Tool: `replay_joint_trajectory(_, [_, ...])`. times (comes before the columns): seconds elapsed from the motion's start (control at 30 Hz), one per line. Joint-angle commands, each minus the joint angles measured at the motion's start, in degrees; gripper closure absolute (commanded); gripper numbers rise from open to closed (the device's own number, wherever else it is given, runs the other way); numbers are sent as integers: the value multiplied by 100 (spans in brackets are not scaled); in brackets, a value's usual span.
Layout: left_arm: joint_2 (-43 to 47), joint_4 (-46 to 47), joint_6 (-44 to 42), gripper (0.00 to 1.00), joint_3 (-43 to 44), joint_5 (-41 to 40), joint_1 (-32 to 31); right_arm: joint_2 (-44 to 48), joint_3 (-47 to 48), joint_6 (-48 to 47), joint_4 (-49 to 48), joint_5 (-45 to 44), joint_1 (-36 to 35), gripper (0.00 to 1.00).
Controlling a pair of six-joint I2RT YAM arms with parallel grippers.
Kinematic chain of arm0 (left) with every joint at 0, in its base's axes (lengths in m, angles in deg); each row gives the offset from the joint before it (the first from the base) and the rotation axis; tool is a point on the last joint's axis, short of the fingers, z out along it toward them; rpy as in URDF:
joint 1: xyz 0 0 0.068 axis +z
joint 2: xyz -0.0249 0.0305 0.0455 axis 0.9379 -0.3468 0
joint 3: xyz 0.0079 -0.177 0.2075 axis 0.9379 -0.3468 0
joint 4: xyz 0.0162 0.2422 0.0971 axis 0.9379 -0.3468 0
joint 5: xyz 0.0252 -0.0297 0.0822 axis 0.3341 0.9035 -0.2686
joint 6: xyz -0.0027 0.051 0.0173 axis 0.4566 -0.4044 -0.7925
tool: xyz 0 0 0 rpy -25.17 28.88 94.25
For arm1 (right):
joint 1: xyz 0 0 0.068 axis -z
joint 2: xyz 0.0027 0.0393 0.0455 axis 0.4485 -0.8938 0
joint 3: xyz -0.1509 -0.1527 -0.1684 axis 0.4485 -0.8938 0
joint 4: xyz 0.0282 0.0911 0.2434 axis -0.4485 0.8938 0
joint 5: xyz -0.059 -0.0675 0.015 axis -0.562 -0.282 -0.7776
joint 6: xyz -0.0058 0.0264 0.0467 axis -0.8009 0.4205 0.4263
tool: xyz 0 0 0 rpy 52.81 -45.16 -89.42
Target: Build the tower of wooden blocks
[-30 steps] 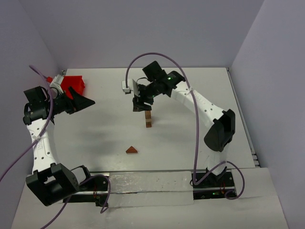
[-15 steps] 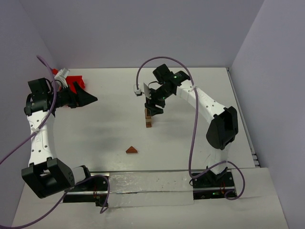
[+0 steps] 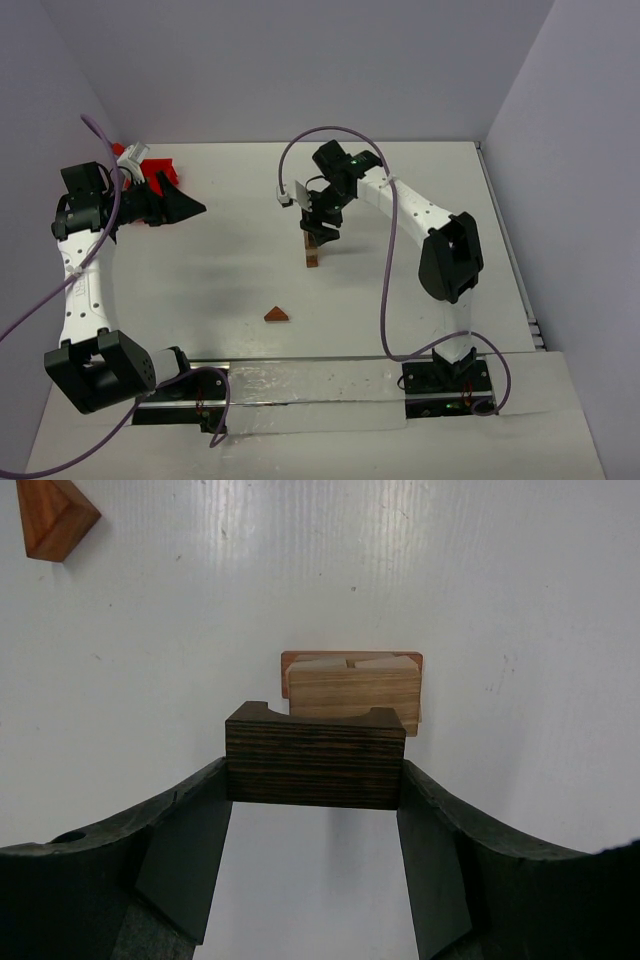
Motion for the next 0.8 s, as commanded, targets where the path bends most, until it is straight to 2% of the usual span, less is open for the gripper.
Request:
replay_joint_trajectory(0.0, [-7,-36,-197,11,232,164,-18,-93,458,-90,120,-8,29,84])
replay_joint_trajectory(0.77, [-16,-45,-224,11,249,226,-27,-317,616,-122,270,27,20,79])
